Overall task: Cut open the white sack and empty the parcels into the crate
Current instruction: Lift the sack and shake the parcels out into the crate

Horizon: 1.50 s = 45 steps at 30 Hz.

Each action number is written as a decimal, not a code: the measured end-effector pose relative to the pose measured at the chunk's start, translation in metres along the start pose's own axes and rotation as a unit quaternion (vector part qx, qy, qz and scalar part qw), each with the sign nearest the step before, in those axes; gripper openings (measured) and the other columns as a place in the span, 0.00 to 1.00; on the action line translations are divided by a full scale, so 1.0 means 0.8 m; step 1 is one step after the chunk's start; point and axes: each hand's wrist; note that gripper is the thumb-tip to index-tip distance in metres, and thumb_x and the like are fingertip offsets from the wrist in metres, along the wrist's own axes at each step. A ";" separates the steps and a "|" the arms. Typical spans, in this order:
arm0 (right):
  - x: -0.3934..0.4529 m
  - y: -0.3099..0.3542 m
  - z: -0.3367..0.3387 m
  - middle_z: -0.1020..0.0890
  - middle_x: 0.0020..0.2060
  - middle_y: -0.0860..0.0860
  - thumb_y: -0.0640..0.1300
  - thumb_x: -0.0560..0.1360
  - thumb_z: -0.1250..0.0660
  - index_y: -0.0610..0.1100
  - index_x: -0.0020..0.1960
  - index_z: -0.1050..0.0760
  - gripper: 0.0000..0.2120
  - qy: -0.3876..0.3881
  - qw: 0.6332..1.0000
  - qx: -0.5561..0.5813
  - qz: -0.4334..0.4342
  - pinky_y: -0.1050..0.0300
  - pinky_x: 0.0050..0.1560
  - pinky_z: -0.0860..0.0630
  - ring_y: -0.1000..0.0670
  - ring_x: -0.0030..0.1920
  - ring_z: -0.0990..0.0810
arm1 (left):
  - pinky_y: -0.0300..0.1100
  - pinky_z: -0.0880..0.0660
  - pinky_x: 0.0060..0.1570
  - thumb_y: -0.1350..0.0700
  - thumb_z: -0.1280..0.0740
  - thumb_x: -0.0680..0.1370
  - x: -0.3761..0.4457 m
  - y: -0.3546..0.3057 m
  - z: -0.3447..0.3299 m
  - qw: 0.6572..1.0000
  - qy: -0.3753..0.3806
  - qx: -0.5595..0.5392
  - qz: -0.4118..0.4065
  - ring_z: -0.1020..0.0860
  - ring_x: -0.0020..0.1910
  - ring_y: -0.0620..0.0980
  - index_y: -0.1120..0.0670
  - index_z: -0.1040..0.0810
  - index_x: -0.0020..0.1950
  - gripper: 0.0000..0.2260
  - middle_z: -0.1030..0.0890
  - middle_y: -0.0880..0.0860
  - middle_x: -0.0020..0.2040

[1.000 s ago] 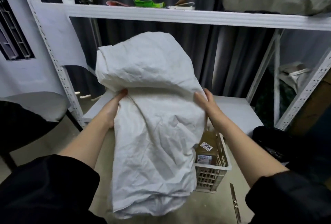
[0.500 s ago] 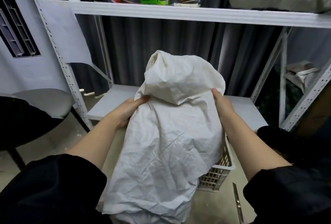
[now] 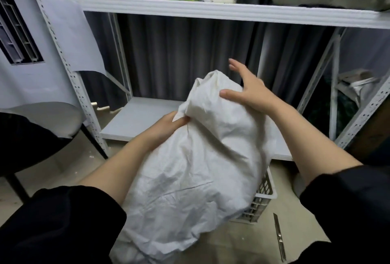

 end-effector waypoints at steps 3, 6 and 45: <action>0.003 0.001 0.000 0.18 0.49 0.55 0.64 0.67 0.30 0.48 0.57 0.24 0.26 0.045 0.995 0.078 -0.048 0.57 0.50 0.24 0.55 0.49 0.19 | 0.36 0.24 0.48 0.47 0.34 0.78 -0.001 -0.007 -0.001 0.999 0.045 -0.016 0.002 0.18 0.52 0.43 0.46 0.23 0.58 0.11 0.16 0.44 0.53; 0.002 -0.010 -0.005 0.24 0.31 0.52 0.58 0.72 0.32 0.39 0.38 0.27 0.21 -0.011 0.988 0.134 -0.074 0.58 0.35 0.30 0.54 0.32 0.25 | 0.29 0.24 0.45 0.56 0.29 0.75 -0.007 -0.013 -0.004 0.993 0.118 0.017 -0.012 0.19 0.53 0.38 0.44 0.27 0.62 0.18 0.19 0.42 0.56; -0.055 -0.038 -0.089 0.18 0.47 0.51 0.36 0.74 0.32 0.43 0.61 0.27 0.17 -0.062 0.879 0.399 -0.254 0.59 0.37 0.22 0.53 0.43 0.19 | 0.49 0.24 0.55 0.41 0.26 0.67 0.001 0.022 0.051 0.945 -0.133 -0.181 0.239 0.20 0.50 0.54 0.53 0.23 0.59 0.26 0.18 0.55 0.51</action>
Point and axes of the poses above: each hand's wrist, its own x-axis towards the middle knuckle, its own z-axis out of the back of the hand, y = z × x
